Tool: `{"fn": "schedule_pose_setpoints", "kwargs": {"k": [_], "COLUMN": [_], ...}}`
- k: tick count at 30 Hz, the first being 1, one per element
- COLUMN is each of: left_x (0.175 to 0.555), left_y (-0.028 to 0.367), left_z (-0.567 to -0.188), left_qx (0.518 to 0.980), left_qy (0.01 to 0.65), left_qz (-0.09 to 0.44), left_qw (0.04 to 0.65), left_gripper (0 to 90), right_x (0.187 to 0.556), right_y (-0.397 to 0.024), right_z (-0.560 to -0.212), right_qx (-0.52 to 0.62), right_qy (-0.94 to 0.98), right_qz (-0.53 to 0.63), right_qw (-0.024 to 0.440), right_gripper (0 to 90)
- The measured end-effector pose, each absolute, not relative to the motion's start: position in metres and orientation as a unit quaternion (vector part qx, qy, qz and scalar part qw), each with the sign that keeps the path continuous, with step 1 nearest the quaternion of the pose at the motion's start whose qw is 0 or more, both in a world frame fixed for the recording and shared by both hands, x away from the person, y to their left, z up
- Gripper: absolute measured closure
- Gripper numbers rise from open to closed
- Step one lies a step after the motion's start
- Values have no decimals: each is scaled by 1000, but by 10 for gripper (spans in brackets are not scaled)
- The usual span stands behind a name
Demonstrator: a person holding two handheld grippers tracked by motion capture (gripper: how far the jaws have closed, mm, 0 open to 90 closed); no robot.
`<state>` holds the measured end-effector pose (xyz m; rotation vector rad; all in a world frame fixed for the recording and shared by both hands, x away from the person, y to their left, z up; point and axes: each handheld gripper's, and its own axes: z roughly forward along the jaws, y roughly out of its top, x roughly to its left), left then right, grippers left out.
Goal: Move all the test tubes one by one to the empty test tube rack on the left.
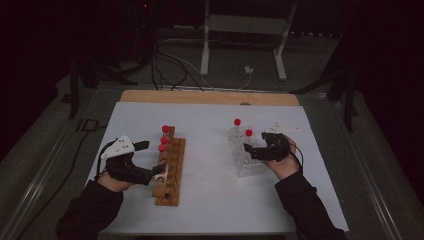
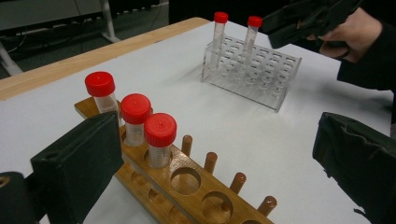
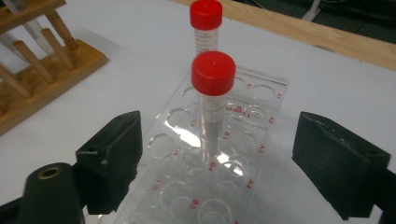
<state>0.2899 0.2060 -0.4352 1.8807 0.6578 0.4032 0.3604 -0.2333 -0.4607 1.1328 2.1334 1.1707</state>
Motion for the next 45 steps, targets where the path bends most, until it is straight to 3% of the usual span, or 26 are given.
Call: {"fn": "schedule_pose_setpoints", "kwargs": {"k": [11,25,45], "left_x": [290,290,290], "left_y": [205,206,206], "left_z": [-435,-436,-434], "left_qx": [790,792,793], "left_qy": [273,274,271], "left_qz": [166,164,162], "left_qw": [523,521,521], "left_gripper": [23,23,23], "right_x": [373,377,361], "right_y": [-230,-222,-225], "right_z": [-469,-475,-448], "right_qx": [407,394,385], "right_qy": [782,791,778], "right_qz": [418,410,428], "right_qw": [218,225,253], "right_gripper": [510,742,757]}}
